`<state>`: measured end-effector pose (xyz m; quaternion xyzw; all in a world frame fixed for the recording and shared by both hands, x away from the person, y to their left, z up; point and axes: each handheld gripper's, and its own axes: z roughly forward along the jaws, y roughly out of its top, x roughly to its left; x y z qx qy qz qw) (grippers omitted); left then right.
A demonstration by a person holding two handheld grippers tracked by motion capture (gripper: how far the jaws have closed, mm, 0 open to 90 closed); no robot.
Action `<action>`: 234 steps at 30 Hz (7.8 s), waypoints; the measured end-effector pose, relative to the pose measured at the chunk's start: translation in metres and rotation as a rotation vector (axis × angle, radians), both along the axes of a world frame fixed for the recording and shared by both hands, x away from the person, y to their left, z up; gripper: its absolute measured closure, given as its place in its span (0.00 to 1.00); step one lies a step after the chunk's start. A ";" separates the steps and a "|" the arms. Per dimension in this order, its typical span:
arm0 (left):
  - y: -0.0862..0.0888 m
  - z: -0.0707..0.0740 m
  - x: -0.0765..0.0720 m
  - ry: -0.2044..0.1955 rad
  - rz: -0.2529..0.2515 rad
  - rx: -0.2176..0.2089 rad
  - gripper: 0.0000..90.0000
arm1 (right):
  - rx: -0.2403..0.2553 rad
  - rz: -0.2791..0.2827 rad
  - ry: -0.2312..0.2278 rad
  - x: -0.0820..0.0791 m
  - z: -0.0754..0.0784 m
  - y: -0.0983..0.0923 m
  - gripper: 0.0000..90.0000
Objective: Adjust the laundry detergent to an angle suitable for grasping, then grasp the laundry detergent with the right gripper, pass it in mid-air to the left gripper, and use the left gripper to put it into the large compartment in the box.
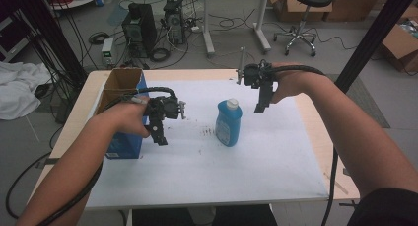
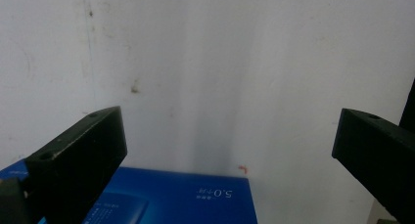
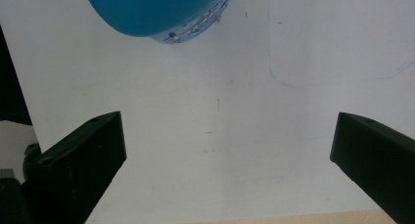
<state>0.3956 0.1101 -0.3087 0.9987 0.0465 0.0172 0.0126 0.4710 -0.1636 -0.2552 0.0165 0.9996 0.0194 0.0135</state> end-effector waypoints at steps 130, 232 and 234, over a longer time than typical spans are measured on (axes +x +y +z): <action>0.008 0.020 -0.020 -0.083 -0.058 -0.070 0.00 | 1.126 -0.730 -0.423 -0.123 -0.169 -0.021 0.00; 0.005 0.011 -0.020 -0.061 -0.062 -0.070 0.00 | 1.152 -0.774 -0.528 -0.109 -0.184 0.013 0.40; 0.005 0.011 -0.019 -0.062 -0.062 -0.070 0.00 | 1.143 -0.784 -0.546 -0.110 -0.184 0.014 0.45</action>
